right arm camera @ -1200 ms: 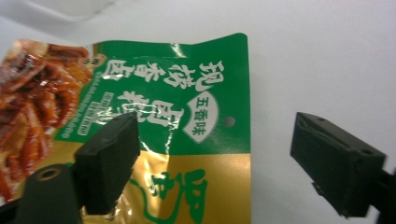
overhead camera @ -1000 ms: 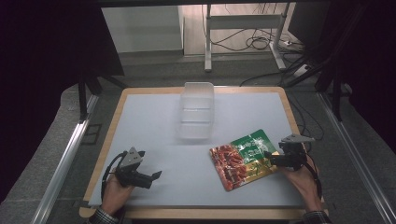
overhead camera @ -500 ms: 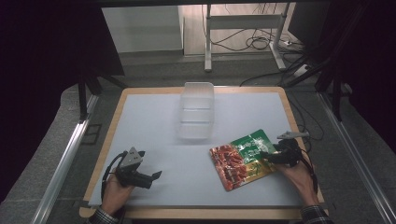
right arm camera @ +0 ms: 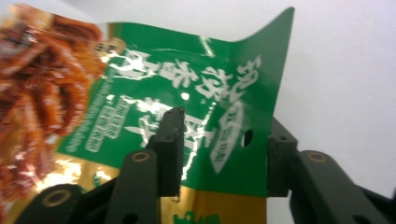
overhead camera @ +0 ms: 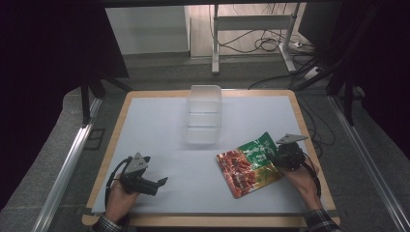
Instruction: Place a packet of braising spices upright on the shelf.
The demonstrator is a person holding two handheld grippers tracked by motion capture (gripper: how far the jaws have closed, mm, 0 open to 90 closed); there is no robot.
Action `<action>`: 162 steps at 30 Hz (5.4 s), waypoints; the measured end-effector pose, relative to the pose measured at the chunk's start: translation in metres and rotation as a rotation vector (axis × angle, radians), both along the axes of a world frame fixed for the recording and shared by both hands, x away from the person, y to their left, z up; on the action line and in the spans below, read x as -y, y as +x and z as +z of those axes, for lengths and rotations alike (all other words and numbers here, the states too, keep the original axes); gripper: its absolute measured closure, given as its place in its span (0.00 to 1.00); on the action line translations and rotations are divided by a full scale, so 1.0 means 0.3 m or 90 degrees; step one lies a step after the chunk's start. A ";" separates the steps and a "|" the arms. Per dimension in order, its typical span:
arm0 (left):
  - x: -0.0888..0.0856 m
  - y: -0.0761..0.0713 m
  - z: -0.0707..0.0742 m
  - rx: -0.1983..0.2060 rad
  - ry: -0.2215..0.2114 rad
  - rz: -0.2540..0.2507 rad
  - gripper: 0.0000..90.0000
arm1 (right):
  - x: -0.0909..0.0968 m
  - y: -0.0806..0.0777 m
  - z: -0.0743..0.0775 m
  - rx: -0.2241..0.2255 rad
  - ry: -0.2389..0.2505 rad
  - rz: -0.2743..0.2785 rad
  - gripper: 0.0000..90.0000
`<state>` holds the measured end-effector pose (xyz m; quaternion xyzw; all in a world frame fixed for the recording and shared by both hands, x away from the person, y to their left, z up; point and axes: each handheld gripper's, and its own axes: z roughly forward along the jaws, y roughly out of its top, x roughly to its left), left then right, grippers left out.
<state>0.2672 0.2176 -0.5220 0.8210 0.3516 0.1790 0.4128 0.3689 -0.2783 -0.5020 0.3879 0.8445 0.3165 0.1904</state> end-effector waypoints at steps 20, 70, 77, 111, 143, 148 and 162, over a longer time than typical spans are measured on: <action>-0.004 -0.003 0.003 0.007 -0.005 0.004 0.00 | -0.042 0.003 0.053 -0.010 0.004 -0.005 0.99; -0.013 -0.007 0.011 0.017 -0.017 0.013 0.00 | -0.241 -0.116 0.524 0.037 0.117 0.180 0.99; -0.013 -0.007 0.010 0.018 -0.017 0.014 0.00 | -0.234 -0.094 0.557 0.053 0.102 0.169 0.99; -0.016 -0.005 0.011 0.018 -0.018 0.011 0.00 | -0.247 0.080 0.787 0.080 0.139 0.161 0.99; -0.022 -0.008 0.019 0.018 -0.044 0.003 0.00 | -0.560 0.266 0.819 0.098 0.176 0.210 0.99; -0.022 -0.009 0.019 0.018 -0.045 0.003 0.00 | -0.613 0.293 0.808 0.104 0.174 0.219 0.99; -0.020 -0.009 0.018 0.017 -0.040 0.000 0.00 | -0.668 0.349 0.688 0.065 0.136 0.231 0.99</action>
